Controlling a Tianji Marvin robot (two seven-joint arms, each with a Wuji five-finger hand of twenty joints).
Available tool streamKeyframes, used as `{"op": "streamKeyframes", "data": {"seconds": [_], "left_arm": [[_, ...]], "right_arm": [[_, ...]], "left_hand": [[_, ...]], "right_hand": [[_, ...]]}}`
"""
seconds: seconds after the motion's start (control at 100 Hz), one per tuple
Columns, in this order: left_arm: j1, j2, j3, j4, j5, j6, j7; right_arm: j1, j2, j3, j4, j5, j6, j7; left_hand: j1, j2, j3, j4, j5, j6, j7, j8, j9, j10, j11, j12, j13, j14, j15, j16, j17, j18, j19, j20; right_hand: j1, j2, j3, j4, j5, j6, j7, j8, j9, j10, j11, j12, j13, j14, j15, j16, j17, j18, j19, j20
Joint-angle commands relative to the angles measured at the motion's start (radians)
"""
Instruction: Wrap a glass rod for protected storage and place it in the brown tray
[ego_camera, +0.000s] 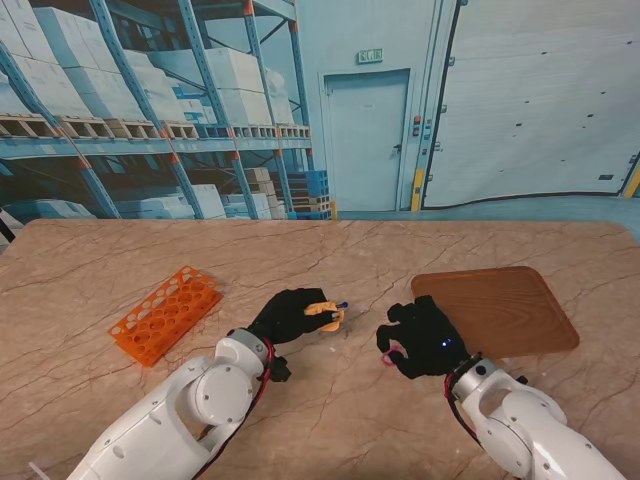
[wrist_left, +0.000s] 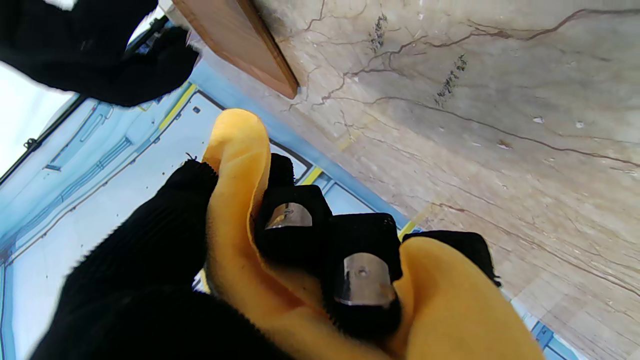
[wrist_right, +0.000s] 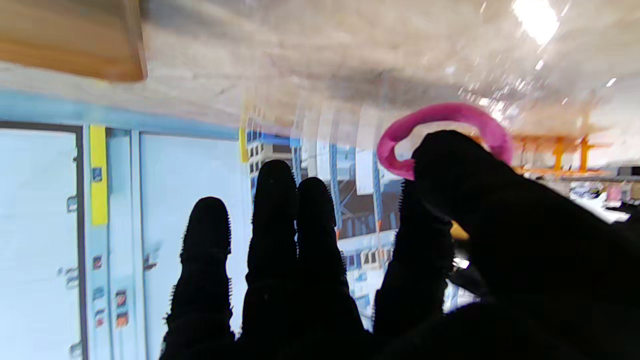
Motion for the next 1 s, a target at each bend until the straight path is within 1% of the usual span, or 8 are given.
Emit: {"op": "streamKeyframes", "data": {"seconds": [0.0, 0.13, 0.33, 0.42, 0.76, 0.99], "left_arm": [[0.003, -0.004, 0.005, 0.005, 0.003, -0.003, -0.003], [-0.007, 0.0, 0.019, 0.014, 0.03, -0.022, -0.007], [-0.012, 0.006, 0.031, 0.014, 0.038, -0.038, -0.025], [-0.014, 0.008, 0.035, 0.015, 0.038, -0.042, -0.031], [-0.017, 0.008, 0.041, 0.018, 0.032, -0.05, -0.037], [-0.016, 0.008, 0.041, 0.016, 0.03, -0.055, -0.038]], "right_arm": [[0.014, -0.016, -0.003, -0.022, 0.005, 0.01, -0.019], [0.037, -0.029, -0.012, -0.029, 0.044, 0.018, -0.046], [0.07, -0.045, -0.033, -0.034, 0.101, 0.02, -0.055], [0.083, -0.049, -0.044, -0.032, 0.118, 0.022, -0.058], [0.099, -0.056, -0.071, -0.023, 0.156, 0.035, -0.04], [0.101, -0.056, -0.073, -0.024, 0.168, 0.014, -0.023]], "left_hand": [[-0.034, -0.032, 0.025, 0.001, 0.019, 0.007, 0.019, -0.007, 0.069, -0.068, 0.083, 0.004, 0.06, 0.003, 0.142, -0.001, -0.013, -0.011, 0.247, -0.002], [-0.052, -0.027, 0.031, 0.004, 0.029, 0.005, 0.022, 0.0, 0.074, -0.073, 0.089, 0.005, 0.06, -0.002, 0.14, -0.003, -0.014, -0.009, 0.247, -0.005], [-0.08, -0.021, 0.031, 0.004, 0.036, 0.015, 0.014, 0.002, 0.074, -0.07, 0.09, 0.004, 0.06, -0.003, 0.141, -0.005, -0.014, -0.003, 0.247, -0.013], [-0.115, -0.024, 0.048, 0.008, 0.033, 0.028, -0.014, 0.021, 0.065, -0.068, 0.084, 0.004, 0.06, -0.003, 0.141, -0.007, -0.014, -0.014, 0.247, -0.019], [-0.157, -0.024, 0.045, 0.017, 0.017, 0.05, -0.055, 0.035, 0.046, -0.064, 0.072, 0.006, 0.06, 0.0, 0.136, -0.01, -0.013, -0.022, 0.247, -0.02], [-0.167, -0.027, 0.048, 0.023, 0.017, 0.054, -0.069, 0.05, 0.042, -0.064, 0.069, 0.008, 0.06, 0.0, 0.135, -0.009, -0.012, -0.029, 0.247, -0.021]], "right_hand": [[-0.015, 0.071, -0.017, -0.045, 0.01, 0.014, 0.011, -0.001, 0.01, 0.018, 0.023, 0.017, 0.014, 0.012, 0.029, 0.015, -0.002, 0.014, 0.024, 0.022], [-0.012, 0.086, -0.033, -0.04, -0.007, 0.013, 0.013, 0.004, 0.008, 0.024, 0.034, 0.022, 0.016, 0.014, 0.043, 0.019, 0.0, 0.012, 0.039, 0.021], [-0.009, 0.099, -0.052, -0.037, -0.02, 0.014, 0.015, 0.006, 0.012, 0.027, 0.047, 0.026, 0.02, 0.015, 0.06, 0.022, 0.001, 0.009, 0.056, 0.018], [-0.007, 0.103, -0.058, -0.035, -0.023, 0.013, 0.016, 0.006, 0.014, 0.027, 0.05, 0.027, 0.02, 0.014, 0.064, 0.022, 0.001, 0.008, 0.061, 0.016], [-0.008, 0.109, -0.072, -0.032, -0.03, 0.009, 0.017, 0.006, 0.016, 0.027, 0.053, 0.027, 0.024, 0.014, 0.07, 0.021, 0.004, 0.007, 0.072, 0.009], [-0.021, 0.111, -0.085, -0.035, -0.033, 0.007, 0.015, 0.005, 0.018, 0.023, 0.051, 0.026, 0.026, 0.011, 0.069, 0.018, 0.007, 0.005, 0.077, 0.004]]}}
